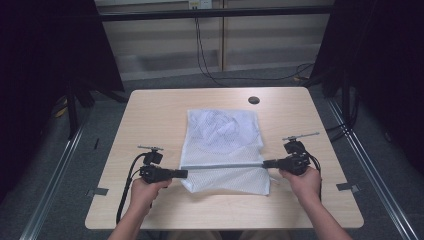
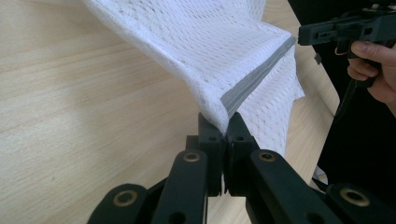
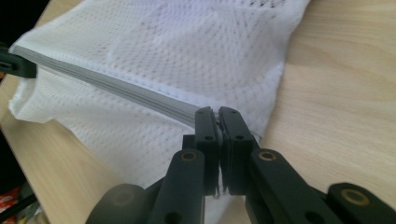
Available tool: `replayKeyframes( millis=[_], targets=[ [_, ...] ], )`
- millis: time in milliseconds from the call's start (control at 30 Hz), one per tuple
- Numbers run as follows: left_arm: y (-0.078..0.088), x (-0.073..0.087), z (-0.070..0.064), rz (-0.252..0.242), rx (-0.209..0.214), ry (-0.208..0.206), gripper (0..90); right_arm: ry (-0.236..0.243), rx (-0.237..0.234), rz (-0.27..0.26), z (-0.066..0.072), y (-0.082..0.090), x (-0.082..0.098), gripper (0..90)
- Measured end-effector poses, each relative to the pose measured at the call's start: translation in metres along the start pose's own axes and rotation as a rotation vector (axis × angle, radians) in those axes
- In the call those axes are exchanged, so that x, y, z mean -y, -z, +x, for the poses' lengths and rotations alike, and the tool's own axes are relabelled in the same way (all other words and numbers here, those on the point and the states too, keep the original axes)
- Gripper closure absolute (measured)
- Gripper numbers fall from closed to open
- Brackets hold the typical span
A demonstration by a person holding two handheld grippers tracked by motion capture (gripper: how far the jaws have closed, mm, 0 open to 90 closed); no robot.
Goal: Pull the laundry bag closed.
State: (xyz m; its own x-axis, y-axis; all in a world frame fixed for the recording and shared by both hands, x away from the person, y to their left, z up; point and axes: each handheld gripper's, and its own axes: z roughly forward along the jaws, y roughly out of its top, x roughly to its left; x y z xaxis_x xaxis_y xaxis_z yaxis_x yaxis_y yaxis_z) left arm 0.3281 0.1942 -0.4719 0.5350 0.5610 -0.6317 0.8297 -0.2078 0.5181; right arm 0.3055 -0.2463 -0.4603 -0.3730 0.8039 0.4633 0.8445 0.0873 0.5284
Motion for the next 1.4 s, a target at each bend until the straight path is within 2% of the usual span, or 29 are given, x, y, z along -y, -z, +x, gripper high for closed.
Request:
replayKeyframes(
  millis=[67,200,367,467,700,933,1033,1067,1100,1167,1233,1333,1400],
  targets=[
    [0.0001,0.0004,-0.0008,-0.004,0.002,0.010,88.2,-0.010,-0.005,-0.003,-0.0014,0.0011,0.0005,87.0],
    [-0.0008,0.0002,0.0000,0.001,0.005,-0.001,88.2,-0.015,0.001,-0.006,-0.0026,0.0032,0.0008,87.1],
    [-0.0001,0.0007,-0.0008,-0.003,0.006,0.010,88.1,-0.010,-0.003,-0.006,-0.0027,0.0019,0.0018,87.0],
    [-0.0009,0.0007,0.0001,0.011,0.013,-0.005,88.1,-0.005,0.001,-0.004,-0.0028,0.0013,0.0026,86.9],
    [-0.0041,0.0015,-0.0008,0.026,0.025,0.000,87.4,-0.016,-0.006,-0.010,-0.0040,0.0016,0.0040,86.3],
    [-0.0042,0.0013,-0.0003,0.041,0.020,-0.017,85.4,-0.015,-0.002,-0.010,-0.0032,0.0011,0.0033,86.0],
    [-0.0041,0.0013,-0.0005,0.038,0.016,-0.016,82.6,-0.015,0.000,-0.012,-0.0028,0.0009,0.0033,85.0],
    [-0.0042,0.0014,-0.0010,0.032,0.017,-0.005,79.8,-0.018,0.003,-0.015,-0.0026,0.0011,0.0033,83.6],
    [-0.0038,0.0013,-0.0004,0.028,0.014,-0.014,77.8,-0.022,0.004,-0.019,-0.0028,0.0012,0.0033,81.9],
    [-0.0036,0.0011,-0.0007,0.022,0.014,-0.005,73.5,-0.021,0.011,-0.023,-0.0031,0.0018,0.0029,77.1],
    [-0.0030,0.0009,-0.0006,0.026,0.002,-0.008,66.0,-0.023,0.013,-0.023,-0.0031,0.0023,0.0026,73.3],
    [-0.0019,0.0010,-0.0007,0.029,-0.023,-0.025,59.6,-0.018,0.027,-0.018,-0.0027,0.0027,0.0025,66.6],
    [-0.0013,0.0015,-0.0013,0.031,-0.037,-0.022,57.4,-0.012,0.033,-0.019,-0.0027,0.0030,0.0031,63.2]
  ],
)
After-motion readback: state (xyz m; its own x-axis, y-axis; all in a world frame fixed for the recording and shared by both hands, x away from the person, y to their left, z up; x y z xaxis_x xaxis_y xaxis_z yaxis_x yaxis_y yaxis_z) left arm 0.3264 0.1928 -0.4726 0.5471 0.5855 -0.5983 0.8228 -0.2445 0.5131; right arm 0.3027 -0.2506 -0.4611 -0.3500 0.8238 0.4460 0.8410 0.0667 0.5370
